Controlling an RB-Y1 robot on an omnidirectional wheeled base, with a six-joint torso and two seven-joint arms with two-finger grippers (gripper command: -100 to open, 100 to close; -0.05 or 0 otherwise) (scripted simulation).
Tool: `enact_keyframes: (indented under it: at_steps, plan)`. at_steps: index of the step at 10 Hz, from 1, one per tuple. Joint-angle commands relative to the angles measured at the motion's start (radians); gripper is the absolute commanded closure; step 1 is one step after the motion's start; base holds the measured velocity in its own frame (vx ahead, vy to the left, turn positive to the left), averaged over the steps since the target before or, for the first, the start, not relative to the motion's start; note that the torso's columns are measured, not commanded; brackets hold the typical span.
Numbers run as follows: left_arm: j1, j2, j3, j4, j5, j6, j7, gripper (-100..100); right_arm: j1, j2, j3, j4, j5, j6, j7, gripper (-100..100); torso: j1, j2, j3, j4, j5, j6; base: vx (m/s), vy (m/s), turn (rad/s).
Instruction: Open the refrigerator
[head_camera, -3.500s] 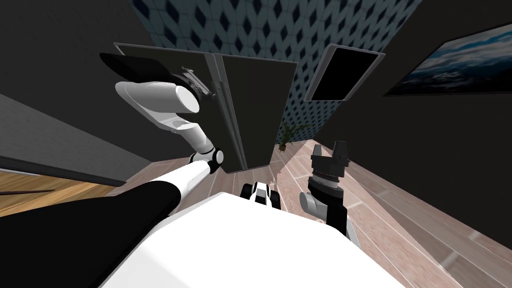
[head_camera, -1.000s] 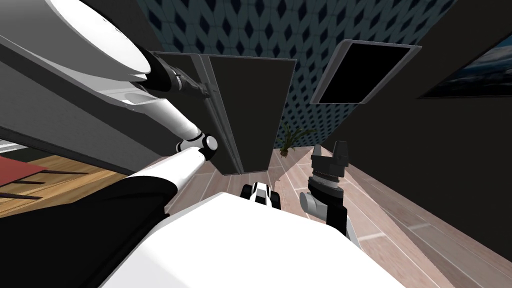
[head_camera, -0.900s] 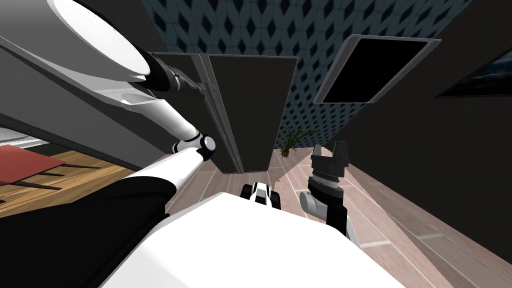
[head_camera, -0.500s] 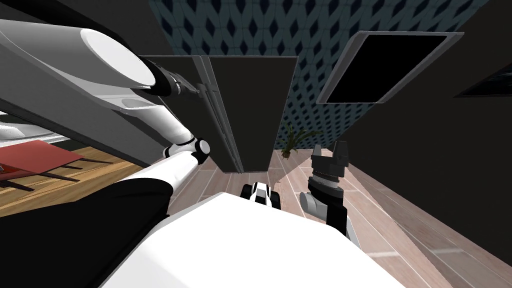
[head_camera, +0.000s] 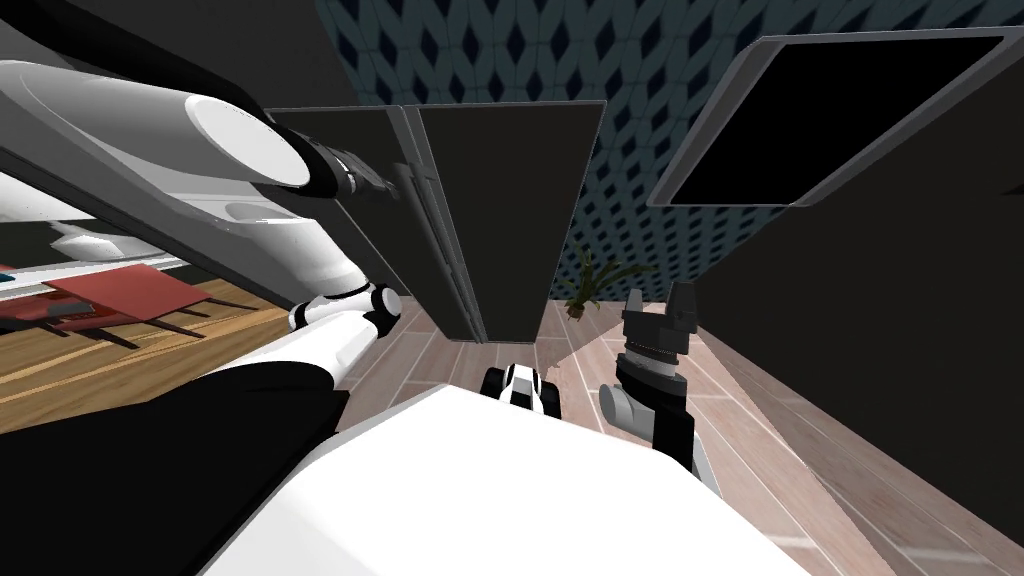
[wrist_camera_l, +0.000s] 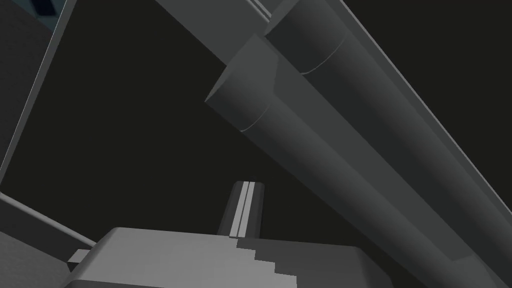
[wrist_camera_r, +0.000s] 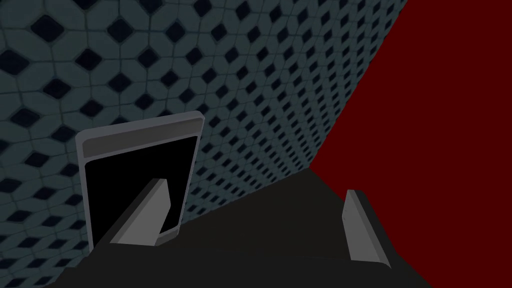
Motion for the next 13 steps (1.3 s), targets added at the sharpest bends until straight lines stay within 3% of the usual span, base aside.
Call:
enact_keyframes:
  at_steps: [1,2,3,4,6,7,8,9,11,12,13]
  plan:
    - [0.081,0.082,0.007,0.026,0.081,-0.077,0.02,100,0.0,0.0,0.0,0.0,0.0,0.0,0.0,0,0.0,0.001,0.001,0.0,0.0,0.0,0.053,-0.111,0.032]
    - [0.11,0.103,0.007,0.026,0.112,-0.107,0.02,100,0.0,0.0,0.0,0.0,0.0,0.0,0.0,0,0.007,0.003,0.003,0.001,0.002,0.0,0.034,-0.035,-0.029]
    - [0.112,0.103,0.007,0.026,0.117,-0.131,0.02,100,0.0,0.0,0.0,0.0,0.0,0.0,0.0,0,0.014,0.006,0.005,0.002,0.005,-0.001,0.014,0.006,-0.007]
    - [0.155,0.148,0.018,0.074,0.16,-0.161,0.058,100,0.0,0.0,0.0,0.0,0.0,0.0,0.0,0,0.015,0.007,0.005,0.003,0.005,-0.001,0.029,-0.161,0.323]
    - [0.212,0.212,0.018,0.074,0.224,-0.215,0.058,100,0.0,0.0,0.0,0.0,0.0,0.0,0.0,0,0.002,0.005,0.004,0.002,0.001,0.0,0.015,-0.148,0.18]
    - [0.242,0.227,0.018,0.074,0.252,-0.245,0.058,100,0.0,0.0,0.0,0.0,0.0,0.0,0.0,0,0.008,0.005,0.004,0.001,0.002,0.0,0.008,-0.017,-0.037]
    - [0.25,0.227,0.018,0.074,0.254,-0.268,0.058,100,0.0,0.0,0.0,0.0,0.0,0.0,0.0,0,0.013,0.005,0.004,0.001,0.004,0.0,0.002,0.02,-0.016]
    - [0.291,0.273,0.029,0.122,0.297,-0.299,0.096,100,0.0,0.0,0.0,0.0,0.0,0.0,0.0,0,0.014,0.006,0.005,0.002,0.005,-0.001,0.057,-0.139,0.329]
    - [0.354,0.331,0.029,0.122,0.358,-0.356,0.096,100,0.0,0.0,0.0,0.0,0.0,0.0,0.0,0,0.0,0.006,0.005,0.002,0.0,0.0,0.015,-0.151,0.184]
    - [0.384,0.351,0.029,0.122,0.387,-0.385,0.096,100,0.0,0.0,0.0,0.0,0.0,0.0,0.0,0,0.006,0.008,0.006,0.002,0.002,0.0,-0.025,-0.031,-0.038]
    - [0.389,0.351,0.029,0.122,0.39,-0.404,0.096,100,0.0,0.0,0.0,0.0,0.0,0.0,0.0,0,0.012,0.008,0.006,0.002,0.004,-0.001,-0.017,0.009,-0.017]
